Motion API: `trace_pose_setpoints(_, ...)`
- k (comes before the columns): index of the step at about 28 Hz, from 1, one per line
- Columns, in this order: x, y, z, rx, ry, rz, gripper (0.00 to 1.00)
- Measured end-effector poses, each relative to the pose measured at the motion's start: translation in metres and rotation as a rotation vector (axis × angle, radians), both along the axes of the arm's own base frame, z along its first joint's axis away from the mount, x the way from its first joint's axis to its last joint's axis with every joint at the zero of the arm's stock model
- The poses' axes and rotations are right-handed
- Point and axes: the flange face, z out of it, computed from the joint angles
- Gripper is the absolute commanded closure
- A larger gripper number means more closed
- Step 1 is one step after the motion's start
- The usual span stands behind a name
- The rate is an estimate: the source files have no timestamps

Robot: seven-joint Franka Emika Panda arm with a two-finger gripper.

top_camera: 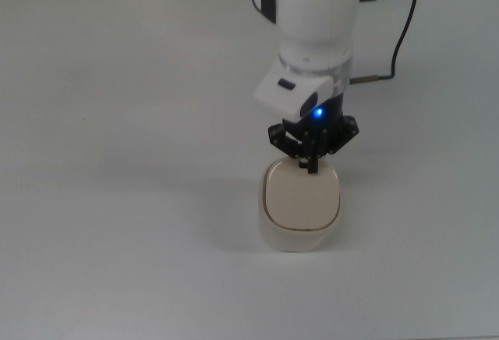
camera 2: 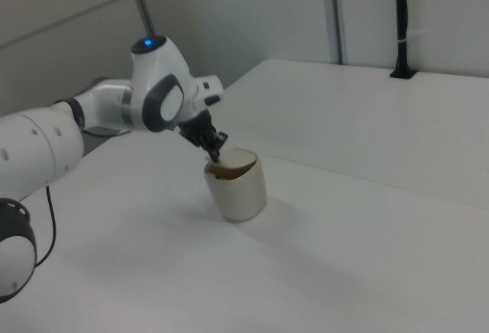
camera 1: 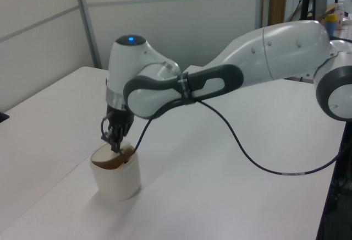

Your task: Open the trash can

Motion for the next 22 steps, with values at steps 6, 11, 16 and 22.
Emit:
trace_pose_setpoints(6,-0.019,-0.005,0.064,0.04,-0.047,-0.011,1.0)
trace_pose_setpoints(11,-0.041,-0.013,0.103,0.034,-0.032,-0.014,1.0)
trace_pose_setpoints(16,-0.06,-0.026,0.125,0.017,0.025,-0.024,1.0)
trace_pose_setpoints(22,-0.086,-0.057,0.14,-0.026,0.146,-0.018,1.0)
